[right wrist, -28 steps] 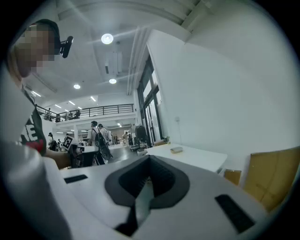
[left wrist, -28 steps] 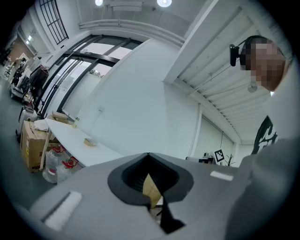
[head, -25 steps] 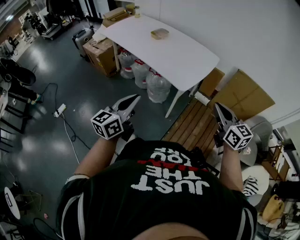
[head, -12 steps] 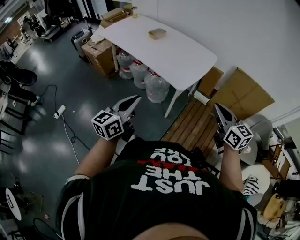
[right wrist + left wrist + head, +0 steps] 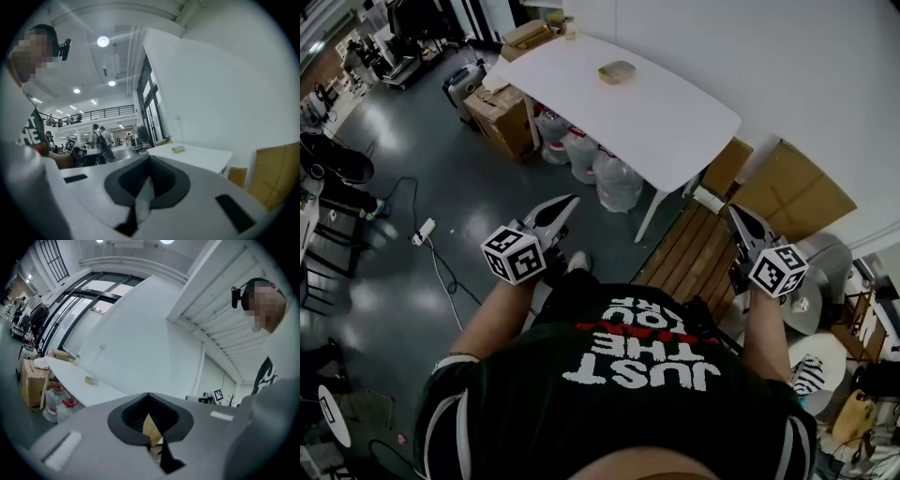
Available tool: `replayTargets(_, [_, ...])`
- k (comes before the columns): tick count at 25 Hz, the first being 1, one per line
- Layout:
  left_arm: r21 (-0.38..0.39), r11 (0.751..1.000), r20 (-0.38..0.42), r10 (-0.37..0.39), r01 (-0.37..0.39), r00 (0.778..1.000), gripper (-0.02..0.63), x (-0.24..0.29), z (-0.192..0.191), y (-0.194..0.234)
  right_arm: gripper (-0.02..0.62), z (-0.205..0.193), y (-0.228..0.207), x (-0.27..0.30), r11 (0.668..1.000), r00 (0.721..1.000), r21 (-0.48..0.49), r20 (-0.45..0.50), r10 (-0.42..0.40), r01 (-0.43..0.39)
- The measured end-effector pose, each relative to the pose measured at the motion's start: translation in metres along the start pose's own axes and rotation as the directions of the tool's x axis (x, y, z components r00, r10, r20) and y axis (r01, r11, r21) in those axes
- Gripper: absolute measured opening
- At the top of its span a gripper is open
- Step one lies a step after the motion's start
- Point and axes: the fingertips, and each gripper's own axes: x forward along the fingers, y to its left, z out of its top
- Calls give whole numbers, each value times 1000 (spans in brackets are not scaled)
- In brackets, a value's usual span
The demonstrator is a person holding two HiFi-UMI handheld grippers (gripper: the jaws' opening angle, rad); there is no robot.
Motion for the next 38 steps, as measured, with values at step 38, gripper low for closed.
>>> replayTargets(38, [-97, 958, -244, -284, 268, 927, 8, 396, 156, 398, 6, 167, -249, 467, 983, 981, 4, -59, -185, 185])
